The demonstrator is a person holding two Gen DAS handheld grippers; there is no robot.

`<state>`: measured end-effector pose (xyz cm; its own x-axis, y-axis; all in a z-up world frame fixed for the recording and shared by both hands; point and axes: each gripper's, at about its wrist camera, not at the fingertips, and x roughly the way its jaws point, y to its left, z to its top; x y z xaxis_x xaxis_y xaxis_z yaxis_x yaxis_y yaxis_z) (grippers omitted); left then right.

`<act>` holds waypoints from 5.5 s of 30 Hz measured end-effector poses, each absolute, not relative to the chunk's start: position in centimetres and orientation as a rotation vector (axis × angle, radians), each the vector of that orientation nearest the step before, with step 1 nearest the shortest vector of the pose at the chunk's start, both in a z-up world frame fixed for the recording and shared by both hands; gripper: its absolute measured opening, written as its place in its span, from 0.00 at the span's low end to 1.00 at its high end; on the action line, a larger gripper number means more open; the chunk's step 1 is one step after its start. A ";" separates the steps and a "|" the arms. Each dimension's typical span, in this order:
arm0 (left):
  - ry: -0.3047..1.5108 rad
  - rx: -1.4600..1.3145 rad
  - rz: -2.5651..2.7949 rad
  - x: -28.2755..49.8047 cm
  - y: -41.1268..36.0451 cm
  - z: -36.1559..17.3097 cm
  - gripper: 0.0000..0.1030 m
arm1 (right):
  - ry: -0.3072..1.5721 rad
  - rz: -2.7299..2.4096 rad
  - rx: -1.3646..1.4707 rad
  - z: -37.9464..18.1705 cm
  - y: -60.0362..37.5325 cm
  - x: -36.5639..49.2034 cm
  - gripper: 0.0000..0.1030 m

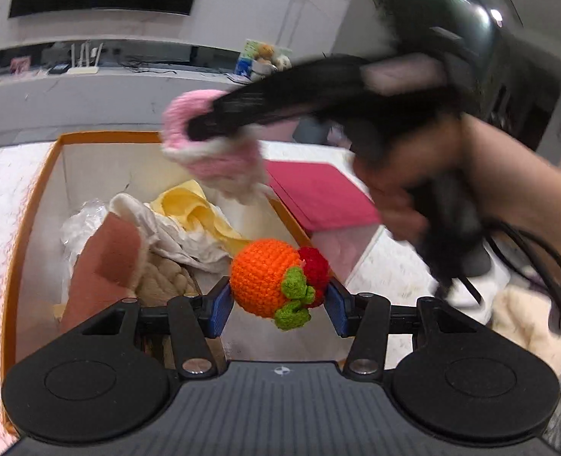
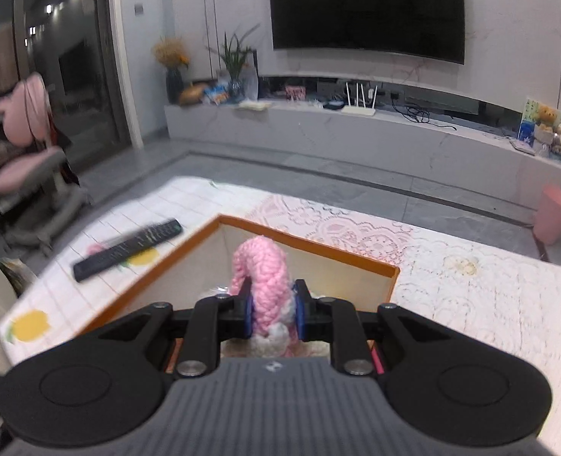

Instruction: Organize soft objects

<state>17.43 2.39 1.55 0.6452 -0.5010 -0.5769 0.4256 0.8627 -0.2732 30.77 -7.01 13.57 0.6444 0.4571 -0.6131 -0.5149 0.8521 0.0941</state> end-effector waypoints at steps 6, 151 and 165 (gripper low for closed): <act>0.657 -0.050 -0.477 16.1 1.4 1.3 0.84 | 0.714 0.483 -0.241 11.1 -4.2 33.4 0.18; 0.510 0.066 -0.021 6.9 -9.3 0.3 0.91 | 0.631 0.115 -0.007 6.0 -20.3 7.3 0.97; 0.512 0.067 -0.018 6.9 -9.3 0.3 0.91 | 0.635 0.112 0.002 5.9 -20.2 7.3 0.96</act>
